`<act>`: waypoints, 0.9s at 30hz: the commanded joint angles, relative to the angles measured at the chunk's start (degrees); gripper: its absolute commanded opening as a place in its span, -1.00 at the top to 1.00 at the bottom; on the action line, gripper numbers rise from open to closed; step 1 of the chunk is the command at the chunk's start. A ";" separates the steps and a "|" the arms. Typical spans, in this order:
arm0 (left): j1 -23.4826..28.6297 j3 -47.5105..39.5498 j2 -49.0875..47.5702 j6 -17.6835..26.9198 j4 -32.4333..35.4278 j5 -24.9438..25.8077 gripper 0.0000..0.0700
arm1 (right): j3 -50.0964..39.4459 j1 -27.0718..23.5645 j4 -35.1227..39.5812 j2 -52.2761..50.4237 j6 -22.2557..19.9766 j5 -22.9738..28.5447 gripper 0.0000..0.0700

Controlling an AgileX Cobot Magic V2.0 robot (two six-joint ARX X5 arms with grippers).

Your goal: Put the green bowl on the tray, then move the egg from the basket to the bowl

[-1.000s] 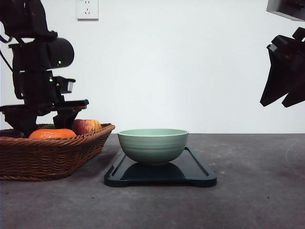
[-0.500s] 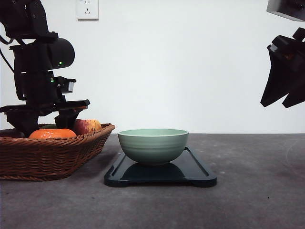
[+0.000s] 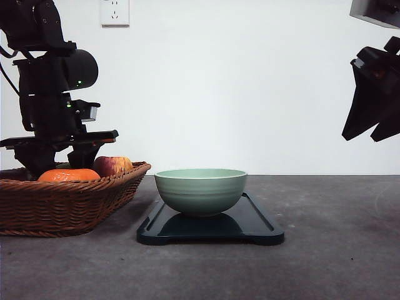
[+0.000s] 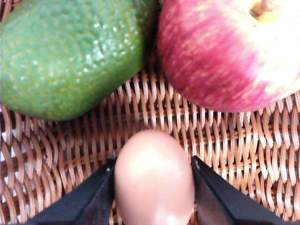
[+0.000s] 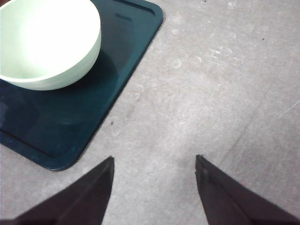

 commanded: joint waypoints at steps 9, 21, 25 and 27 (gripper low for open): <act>-0.55 1.25 -7.90 0.14 -4.24 0.66 0.33 | 0.31 0.17 0.18 0.39 -0.24 0.00 0.02; -6.99 1.29 -16.79 -0.29 3.80 13.31 0.34 | 0.31 0.17 1.31 0.39 -0.02 -0.02 0.02; -10.65 1.29 -15.88 -0.01 11.03 13.33 0.35 | 0.31 0.17 1.68 0.39 0.03 -0.04 0.02; -12.66 1.29 -14.95 0.17 14.30 13.27 0.35 | 0.31 0.17 2.28 0.39 0.13 -0.04 0.02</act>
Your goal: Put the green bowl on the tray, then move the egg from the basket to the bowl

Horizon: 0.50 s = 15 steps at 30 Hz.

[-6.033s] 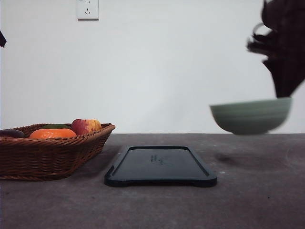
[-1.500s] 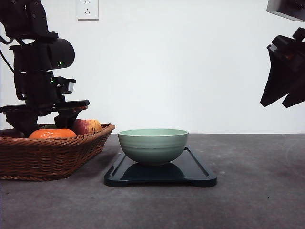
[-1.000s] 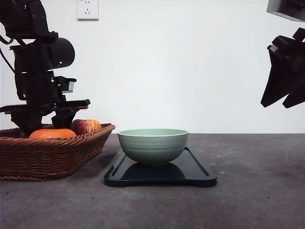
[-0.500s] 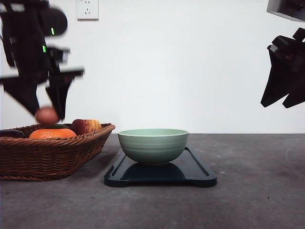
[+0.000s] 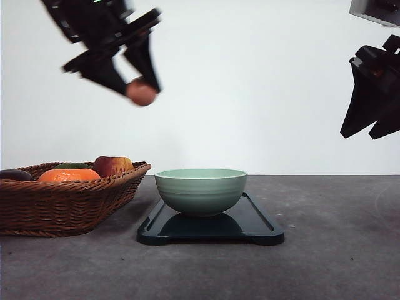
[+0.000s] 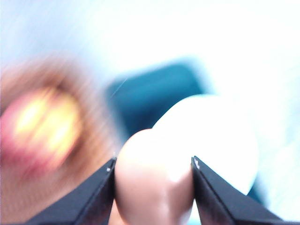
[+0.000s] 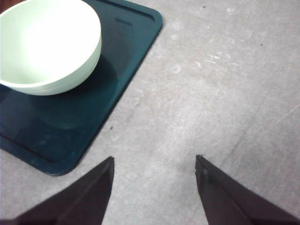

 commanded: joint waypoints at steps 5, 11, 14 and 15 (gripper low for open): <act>-5.84 1.18 5.10 1.35 5.49 -1.55 0.35 | 0.31 0.17 1.02 0.39 0.11 -0.01 0.02; -10.85 1.18 10.89 5.10 7.39 -8.71 0.35 | 0.31 0.17 0.95 0.39 0.11 -0.01 0.02; -12.20 1.18 13.79 5.21 9.44 -9.49 0.35 | 0.31 0.17 0.86 0.39 0.11 -0.01 0.02; -12.68 1.18 14.85 5.18 10.17 -9.97 0.35 | 0.31 0.17 0.85 0.39 0.11 -0.01 0.02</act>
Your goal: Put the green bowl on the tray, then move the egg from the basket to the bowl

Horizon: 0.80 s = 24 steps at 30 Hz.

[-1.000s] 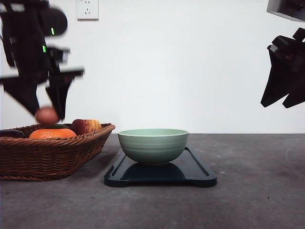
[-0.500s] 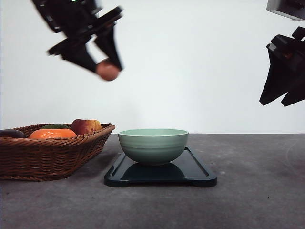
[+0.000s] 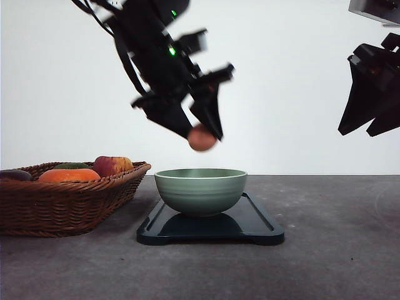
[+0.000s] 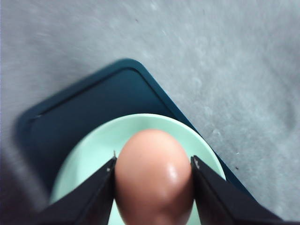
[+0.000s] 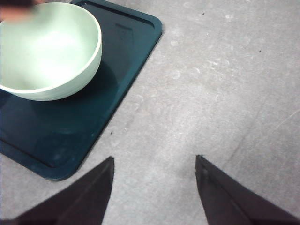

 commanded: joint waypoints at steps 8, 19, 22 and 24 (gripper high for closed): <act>-1.99 1.16 6.85 0.83 2.41 -4.45 0.35 | 0.31 0.17 0.33 0.39 0.12 -0.01 0.02; -1.97 1.16 9.19 0.84 2.20 -5.53 0.35 | 0.31 0.17 0.33 0.39 0.12 -0.02 0.02; -1.97 1.16 9.73 0.84 2.02 -5.53 0.35 | 0.31 0.17 0.33 0.39 0.13 -0.02 0.02; -1.97 1.16 10.22 0.84 1.68 -5.53 0.35 | 0.31 0.17 0.33 0.39 0.11 -0.02 0.02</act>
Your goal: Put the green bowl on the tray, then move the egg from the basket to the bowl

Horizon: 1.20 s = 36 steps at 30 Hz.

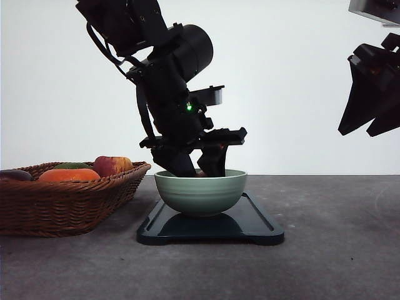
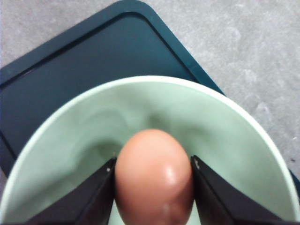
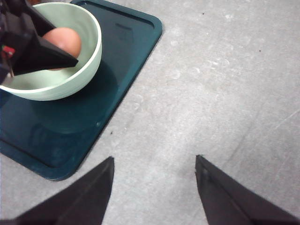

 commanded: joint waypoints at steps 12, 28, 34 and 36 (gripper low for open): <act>-0.59 1.20 2.42 -0.03 -1.24 -0.17 -0.08 | 0.31 0.17 0.35 0.39 0.13 -0.02 0.02; 0.92 21.62 2.19 0.55 -29.59 -0.06 -0.13 | 0.31 0.18 0.37 0.37 0.42 -0.22 0.02; 1.92 21.33 -3.94 0.61 -29.73 0.52 -0.11 | 0.31 0.19 0.35 0.37 0.55 -0.28 0.02; 2.11 18.71 -7.19 0.61 -27.77 1.60 -0.11 | 0.31 0.20 0.35 0.37 0.59 -0.72 0.02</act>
